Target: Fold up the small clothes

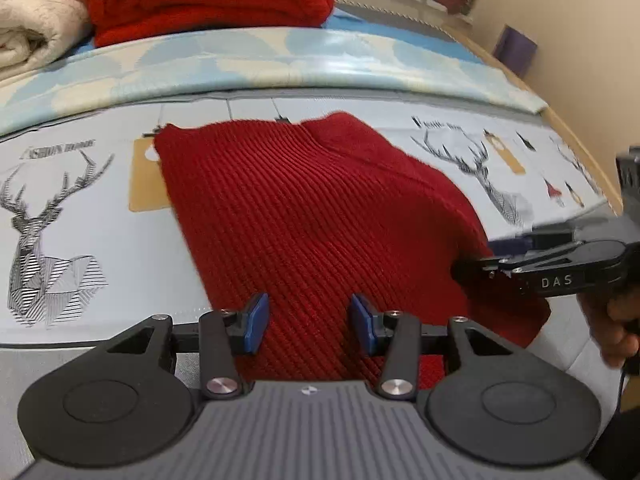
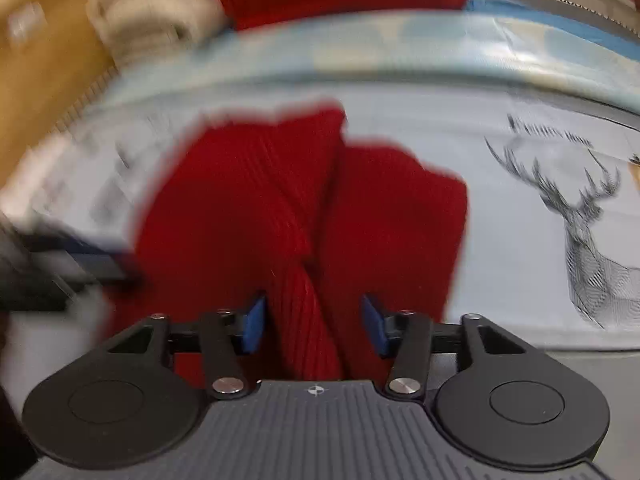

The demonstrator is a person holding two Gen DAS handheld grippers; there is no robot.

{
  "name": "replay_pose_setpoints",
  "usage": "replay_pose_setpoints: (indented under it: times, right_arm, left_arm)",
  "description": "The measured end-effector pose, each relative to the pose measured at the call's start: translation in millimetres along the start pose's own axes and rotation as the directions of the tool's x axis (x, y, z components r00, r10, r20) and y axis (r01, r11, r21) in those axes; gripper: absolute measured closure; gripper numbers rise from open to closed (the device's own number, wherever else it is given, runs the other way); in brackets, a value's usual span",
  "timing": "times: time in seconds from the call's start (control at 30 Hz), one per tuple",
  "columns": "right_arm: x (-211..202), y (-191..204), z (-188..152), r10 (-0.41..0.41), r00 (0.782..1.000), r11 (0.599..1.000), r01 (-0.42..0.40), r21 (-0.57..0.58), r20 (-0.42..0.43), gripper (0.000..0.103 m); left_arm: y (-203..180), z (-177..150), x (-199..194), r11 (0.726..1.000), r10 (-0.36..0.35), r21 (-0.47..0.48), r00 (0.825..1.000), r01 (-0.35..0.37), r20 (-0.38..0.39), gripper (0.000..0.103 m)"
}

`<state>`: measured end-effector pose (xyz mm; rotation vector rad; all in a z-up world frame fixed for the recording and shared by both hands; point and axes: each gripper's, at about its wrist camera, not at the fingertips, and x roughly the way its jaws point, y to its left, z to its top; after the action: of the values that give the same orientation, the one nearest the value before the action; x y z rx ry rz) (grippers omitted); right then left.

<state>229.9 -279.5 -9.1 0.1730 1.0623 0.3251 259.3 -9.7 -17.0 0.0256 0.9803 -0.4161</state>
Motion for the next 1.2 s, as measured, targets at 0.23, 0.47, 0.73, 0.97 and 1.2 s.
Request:
replay_pose_setpoints:
  times: [0.23, 0.47, 0.73, 0.97, 1.2]
  right_arm:
    - [-6, -1, -4, -0.032, 0.999, 0.999, 0.032, -0.014, -0.031, 0.045]
    - [-12, 6, -13, -0.101, 0.994, 0.995, 0.102, 0.016, -0.039, 0.034]
    - [-62, 26, -12, -0.240, 0.949, 0.970, 0.243, 0.008, 0.205, 0.026]
    - [-106, 32, -9, -0.267, 0.899, 0.963, 0.257, 0.075, 0.348, 0.017]
    - [-138, 43, 5, -0.338, 0.891, 0.937, 0.289, 0.196, 0.303, 0.008]
  left_arm:
    - [-16, -13, -4, 0.995, 0.036, 0.094, 0.994, -0.026, -0.105, 0.052]
    - [-36, -28, -15, 0.980, 0.156, 0.135, 0.985, -0.146, -0.073, 0.043]
    - [-62, -25, -59, 0.951, 0.300, 0.032, 0.941, -0.309, 0.157, 0.012]
    - [-78, -10, -88, 0.922, 0.386, -0.084, 0.881, -0.378, 0.275, 0.003]
    - [-88, 12, -118, 0.897, 0.428, -0.213, 0.880, -0.387, 0.204, 0.001]
